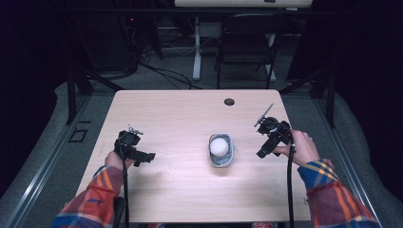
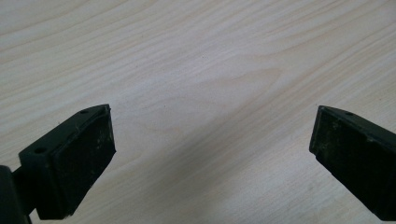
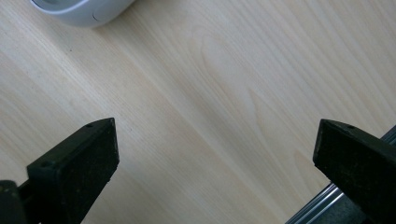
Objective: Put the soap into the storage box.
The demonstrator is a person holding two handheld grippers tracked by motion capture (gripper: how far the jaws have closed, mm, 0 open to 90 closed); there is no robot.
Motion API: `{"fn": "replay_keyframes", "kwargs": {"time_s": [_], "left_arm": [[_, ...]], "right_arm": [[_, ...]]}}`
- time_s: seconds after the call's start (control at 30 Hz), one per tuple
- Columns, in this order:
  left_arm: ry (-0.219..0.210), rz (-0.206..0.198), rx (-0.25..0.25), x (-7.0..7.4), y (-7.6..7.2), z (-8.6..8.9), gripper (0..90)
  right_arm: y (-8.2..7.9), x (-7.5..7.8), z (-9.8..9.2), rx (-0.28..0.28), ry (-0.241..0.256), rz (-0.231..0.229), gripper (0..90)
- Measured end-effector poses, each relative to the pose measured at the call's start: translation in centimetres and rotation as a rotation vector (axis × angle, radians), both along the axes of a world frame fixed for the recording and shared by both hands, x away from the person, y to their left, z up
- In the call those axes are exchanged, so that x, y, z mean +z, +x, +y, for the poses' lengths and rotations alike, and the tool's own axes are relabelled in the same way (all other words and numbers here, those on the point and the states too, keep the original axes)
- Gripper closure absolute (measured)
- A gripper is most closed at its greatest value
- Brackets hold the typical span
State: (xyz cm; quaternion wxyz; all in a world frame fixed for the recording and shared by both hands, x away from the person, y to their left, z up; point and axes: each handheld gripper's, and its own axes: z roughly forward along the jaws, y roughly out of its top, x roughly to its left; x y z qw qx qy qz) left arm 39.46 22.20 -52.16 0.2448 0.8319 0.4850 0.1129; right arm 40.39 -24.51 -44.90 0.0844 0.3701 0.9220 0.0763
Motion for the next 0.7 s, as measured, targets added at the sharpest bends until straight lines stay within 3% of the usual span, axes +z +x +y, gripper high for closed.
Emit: {"fn": "replay_keyframes", "kwargs": {"time_s": [0.23, 0.33, 0.7], "left_arm": [[0.001, 0.0, -0.001, 0.0, 0.0, 0.0, 0.1], [0.002, 0.0, -0.002, 0.0, 0.0, 0.0, 0.1], [0.0, 0.003, 0.0, -0.1, 0.0, -0.1, 0.1]], "right_arm": [[-1.0, -0.9, -2.0, -0.035, -0.001, 0.009, 0.0], [-1.5, -1.8, -2.7, -0.061, 0.02, 0.009, 0.0], [-3.2, -4.8, -5.1, -0.103, 0.012, 0.049, 0.0]]}}
